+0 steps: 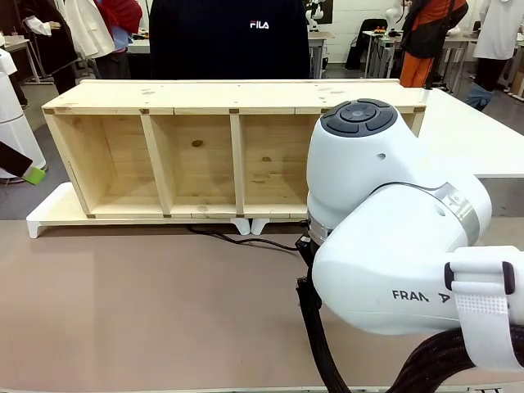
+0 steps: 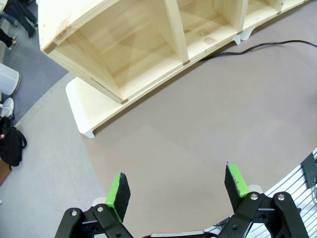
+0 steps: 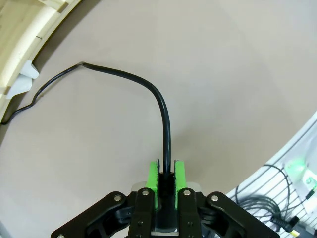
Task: Perform cable management.
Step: Pull the grasped Power Cable to the location of the Power Strip.
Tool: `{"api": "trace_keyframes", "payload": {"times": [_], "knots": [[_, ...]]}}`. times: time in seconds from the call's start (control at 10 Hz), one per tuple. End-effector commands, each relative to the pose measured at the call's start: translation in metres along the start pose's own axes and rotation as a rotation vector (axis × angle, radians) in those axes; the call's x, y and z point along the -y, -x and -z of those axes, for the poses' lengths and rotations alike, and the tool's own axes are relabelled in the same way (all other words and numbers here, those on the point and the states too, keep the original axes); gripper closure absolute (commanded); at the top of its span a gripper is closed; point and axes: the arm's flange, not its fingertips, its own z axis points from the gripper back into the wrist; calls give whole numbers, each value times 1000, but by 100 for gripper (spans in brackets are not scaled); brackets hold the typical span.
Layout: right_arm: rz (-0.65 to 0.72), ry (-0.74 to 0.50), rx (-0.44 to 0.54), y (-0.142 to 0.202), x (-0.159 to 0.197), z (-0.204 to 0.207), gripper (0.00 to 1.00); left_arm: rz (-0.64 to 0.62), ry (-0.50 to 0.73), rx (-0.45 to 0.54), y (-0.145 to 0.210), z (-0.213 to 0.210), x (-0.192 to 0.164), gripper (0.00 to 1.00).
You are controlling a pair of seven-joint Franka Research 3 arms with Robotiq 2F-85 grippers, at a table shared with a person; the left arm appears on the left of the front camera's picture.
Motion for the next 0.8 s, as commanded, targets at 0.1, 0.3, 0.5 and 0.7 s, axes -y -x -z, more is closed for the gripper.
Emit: {"api": "trace_keyframes", "payload": {"times": [0.1, 0.3, 0.5, 0.7], "knots": [[7, 4, -3, -1, 1, -1, 84, 1, 4, 3, -1, 0, 0, 0], [36, 20, -23, -14, 3, 4, 84, 1, 4, 3, -1, 0, 0, 0], [130, 43, -96, -54, 29, 11, 84, 1, 4, 3, -1, 0, 0, 0], [229, 44, -153, -98, 61, 8, 84, 1, 4, 3, -1, 0, 0, 0]]}}
